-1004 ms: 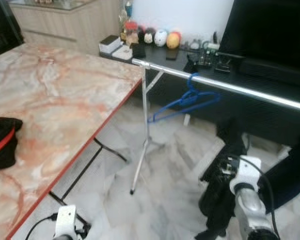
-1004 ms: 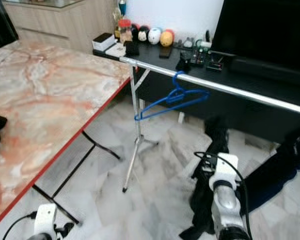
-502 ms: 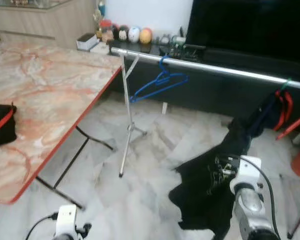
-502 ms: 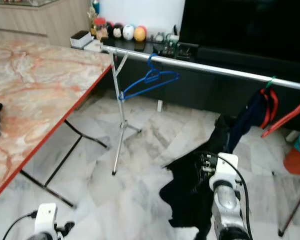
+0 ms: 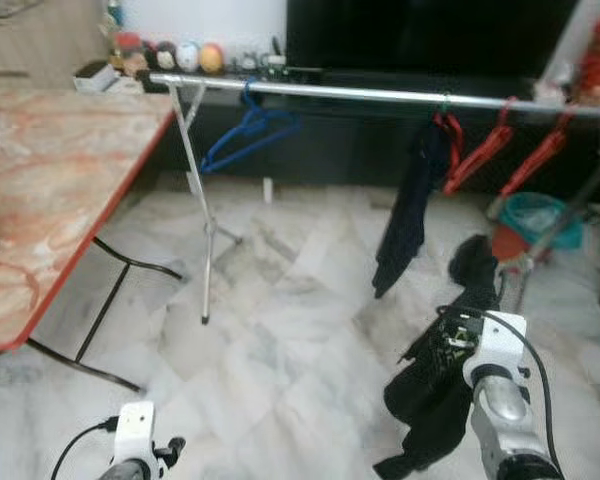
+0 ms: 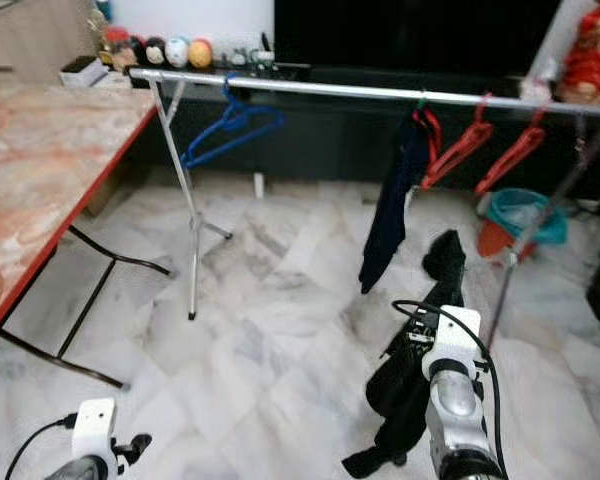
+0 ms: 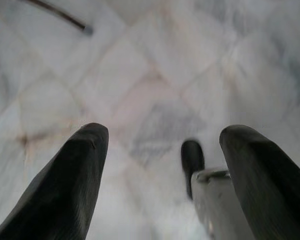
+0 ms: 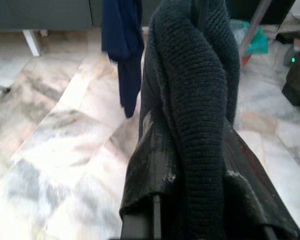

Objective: Hang hanger

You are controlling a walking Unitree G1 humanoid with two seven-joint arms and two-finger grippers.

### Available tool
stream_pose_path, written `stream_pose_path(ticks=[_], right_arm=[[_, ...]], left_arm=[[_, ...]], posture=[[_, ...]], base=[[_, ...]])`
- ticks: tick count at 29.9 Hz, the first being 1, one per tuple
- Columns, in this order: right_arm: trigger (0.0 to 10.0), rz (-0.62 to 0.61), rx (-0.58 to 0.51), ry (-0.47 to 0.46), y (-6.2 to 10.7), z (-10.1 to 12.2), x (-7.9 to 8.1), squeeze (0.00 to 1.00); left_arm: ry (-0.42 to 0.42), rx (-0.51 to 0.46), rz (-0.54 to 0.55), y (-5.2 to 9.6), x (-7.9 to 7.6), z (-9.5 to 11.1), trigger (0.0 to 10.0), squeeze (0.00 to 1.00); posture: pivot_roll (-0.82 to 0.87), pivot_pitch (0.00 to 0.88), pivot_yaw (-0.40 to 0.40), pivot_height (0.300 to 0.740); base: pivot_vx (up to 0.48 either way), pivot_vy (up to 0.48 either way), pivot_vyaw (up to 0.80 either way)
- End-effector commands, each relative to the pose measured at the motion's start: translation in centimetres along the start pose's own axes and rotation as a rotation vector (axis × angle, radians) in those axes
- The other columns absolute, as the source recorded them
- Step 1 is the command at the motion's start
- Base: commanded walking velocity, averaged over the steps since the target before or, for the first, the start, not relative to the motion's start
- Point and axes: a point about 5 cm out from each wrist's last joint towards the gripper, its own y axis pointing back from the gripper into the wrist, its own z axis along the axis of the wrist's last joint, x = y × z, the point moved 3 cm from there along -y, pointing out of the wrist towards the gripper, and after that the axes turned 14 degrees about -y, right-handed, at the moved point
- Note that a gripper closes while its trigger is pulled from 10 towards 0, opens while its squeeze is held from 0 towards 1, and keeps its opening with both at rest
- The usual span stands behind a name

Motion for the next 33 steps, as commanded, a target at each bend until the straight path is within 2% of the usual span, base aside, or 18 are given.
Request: stream_pose_path(ticks=[1,14,25,32,33], right_arm=[[10.0,0.011,-0.039,0.002,-0.33,1.07,0.25,0.00],[10.0,0.010,-0.037,0.004,-0.24,0.92,0.31,0.00],[10.0,0.019,-0.024,0.009,-0.26,0.77,0.46,0.00],[10.0,0.061,0.006,0.053,-0.37,0.71,0.66,0.00],[10.0,0.086,0.019,0.084,-0.41,0.69,0.73,0.00]], left_arm=[[0.009,0.025,0.003,0.10,-0.08,-0.63,10.0,0.00],[0.006,0.024,0.001,0.08,-0.02,-0.54,10.0,0.00],[-0.005,0.025,0.004,0.07,0.14,-0.48,10.0,0.00],[-0.027,0.010,0.001,0.03,0.20,-0.15,10.0,0.00],[-0.043,-0.005,-0.002,0.01,0.20,0.10,10.0,0.00]], posture=[[-0.10,0.000,0.006,0.740],[-0.11,0.000,0.009,0.740],[-0.11,0.000,0.015,0.740],[-0.12,0.000,0.016,0.740],[-0.12,0.000,0.016,0.740]], base=[[-0.398,0.000,0.00],[-0.395,0.000,0.00],[0.000,0.000,0.00],[0.000,0.000,0.00],[0.000,0.000,0.00]])
